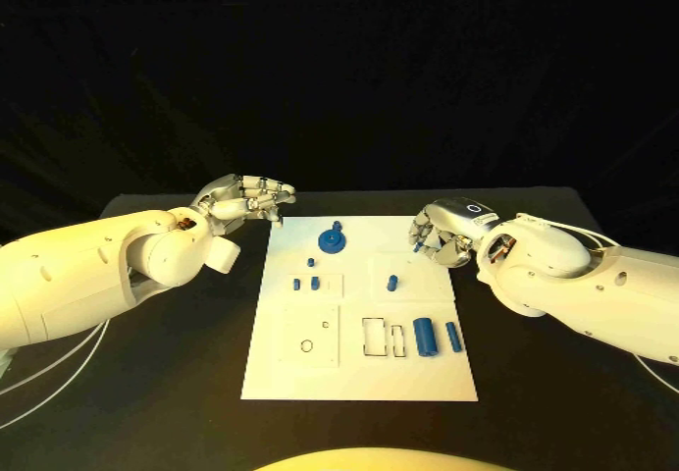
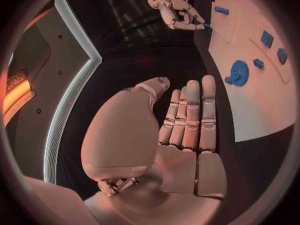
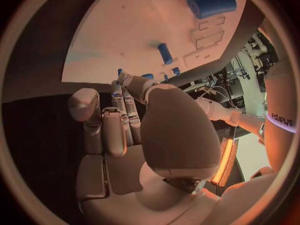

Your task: Assemble the parts on the task board

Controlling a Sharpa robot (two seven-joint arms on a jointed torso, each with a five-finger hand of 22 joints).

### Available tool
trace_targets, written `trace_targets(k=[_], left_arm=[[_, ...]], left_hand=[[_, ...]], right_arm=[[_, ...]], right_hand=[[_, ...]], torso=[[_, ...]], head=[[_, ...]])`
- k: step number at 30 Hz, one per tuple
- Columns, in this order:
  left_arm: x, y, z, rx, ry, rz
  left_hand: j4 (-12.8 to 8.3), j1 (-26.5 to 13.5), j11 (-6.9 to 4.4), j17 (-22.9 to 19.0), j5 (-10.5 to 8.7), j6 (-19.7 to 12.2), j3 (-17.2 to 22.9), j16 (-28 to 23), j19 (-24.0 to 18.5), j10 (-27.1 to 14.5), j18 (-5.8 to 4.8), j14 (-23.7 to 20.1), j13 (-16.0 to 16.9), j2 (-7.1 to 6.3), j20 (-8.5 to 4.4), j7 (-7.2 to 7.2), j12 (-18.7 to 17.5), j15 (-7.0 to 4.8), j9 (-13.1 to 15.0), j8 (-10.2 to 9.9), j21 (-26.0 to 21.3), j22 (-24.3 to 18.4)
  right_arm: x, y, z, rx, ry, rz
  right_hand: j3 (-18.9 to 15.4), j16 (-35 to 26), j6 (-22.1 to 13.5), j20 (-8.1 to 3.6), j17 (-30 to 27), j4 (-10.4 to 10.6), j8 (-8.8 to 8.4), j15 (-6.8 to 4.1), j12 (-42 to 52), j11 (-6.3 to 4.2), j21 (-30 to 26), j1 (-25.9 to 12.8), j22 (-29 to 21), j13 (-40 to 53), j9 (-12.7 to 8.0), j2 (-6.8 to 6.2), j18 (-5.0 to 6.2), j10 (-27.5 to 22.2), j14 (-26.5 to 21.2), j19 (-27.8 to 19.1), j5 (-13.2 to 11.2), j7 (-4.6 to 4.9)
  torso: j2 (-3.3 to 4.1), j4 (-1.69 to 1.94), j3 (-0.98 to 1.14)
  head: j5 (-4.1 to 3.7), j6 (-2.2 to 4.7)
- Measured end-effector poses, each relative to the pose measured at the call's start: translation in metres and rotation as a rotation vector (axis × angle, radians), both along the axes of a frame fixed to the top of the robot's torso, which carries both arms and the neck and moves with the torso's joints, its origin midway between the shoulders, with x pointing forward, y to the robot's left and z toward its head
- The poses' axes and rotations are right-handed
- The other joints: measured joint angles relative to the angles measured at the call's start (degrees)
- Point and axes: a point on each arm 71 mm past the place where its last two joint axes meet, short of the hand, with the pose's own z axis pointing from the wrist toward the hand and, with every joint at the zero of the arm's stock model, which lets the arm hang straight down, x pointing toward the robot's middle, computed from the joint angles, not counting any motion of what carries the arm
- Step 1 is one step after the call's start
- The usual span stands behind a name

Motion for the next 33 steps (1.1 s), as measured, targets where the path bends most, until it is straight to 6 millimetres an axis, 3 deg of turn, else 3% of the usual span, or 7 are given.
trace_targets(k=[6, 17, 25, 33], left_arm=[[0.000, 0.000, 0.000, 0.000, 0.002, 0.000], [0.001, -0.005, -0.001, -0.002, 0.002, -0.007], [0.002, -0.008, -0.001, -0.005, 0.002, -0.013], [0.001, -0.011, -0.001, -0.007, 0.002, -0.019]], left_hand=[[0.00, 0.00, 0.00, 0.00, 0.00, 0.00, 0.00, 0.00, 0.00, 0.00, 0.00, 0.00, -0.05, 0.00, 0.00, 0.00, 0.00, 0.00, -0.05, 0.00, 0.00, 0.00], [0.00, 0.00, 0.00, -0.01, 0.00, -0.20, 0.00, 0.00, 0.00, 0.00, 0.00, 0.00, -0.05, 0.00, 0.00, 0.20, 0.00, 0.00, -0.05, 0.00, 0.00, 0.05], [0.00, 0.00, 0.00, -0.01, 0.00, -0.20, 0.00, 0.00, 0.00, 0.00, 0.00, 0.00, -0.04, 0.00, 0.00, 0.20, 0.00, 0.00, -0.04, 0.00, 0.00, 0.04], [0.00, 0.00, 0.00, -0.02, 0.00, -0.20, 0.01, 0.00, 0.00, 0.00, 0.00, 0.00, -0.04, 0.00, 0.00, 0.20, 0.00, 0.00, -0.04, 0.00, 0.00, 0.04]], right_arm=[[-0.013, 0.015, 0.006, 0.060, 0.018, 0.048], [-0.047, 0.077, 0.005, 0.142, 0.053, 0.218], [-0.062, 0.110, -0.012, 0.150, 0.084, 0.291], [-0.073, 0.126, -0.032, 0.122, 0.116, 0.328]], right_hand=[[-0.01, 0.00, 0.00, 0.00, 0.00, 0.00, 0.00, -0.10, 0.00, -0.01, 0.00, -0.07, 0.08, 0.00, 0.00, 0.07, 0.00, -0.01, -0.10, 0.00, 0.18, 0.00], [0.18, 0.00, 0.00, 0.01, -0.07, -0.12, 0.00, -0.30, 0.00, -0.01, -0.01, -0.07, 0.07, 0.00, -0.01, 0.07, 0.00, -0.01, 0.11, 0.00, 0.27, 0.00], [0.25, 0.00, 0.00, 0.01, -0.16, -0.07, 0.00, -0.30, 0.00, -0.03, -0.01, -0.07, 0.07, 0.00, 0.04, 0.07, 0.01, -0.04, 0.11, 0.00, 0.27, 0.00], [0.25, -0.01, -0.01, 0.01, -0.16, -0.07, 0.00, -0.30, 0.00, 0.09, -0.01, -0.06, -0.08, 0.00, 0.03, 0.06, 0.01, 0.09, 0.11, 0.00, 0.23, 0.00]], torso=[[0.00, -0.05, 0.05], [0.04, -0.07, 0.12], [0.04, 0.05, 0.05], [0.08, 0.08, -0.01]], head=[[0.47, 0.10], [2.64, -0.10], [4.28, -0.79], [5.55, -1.81]])
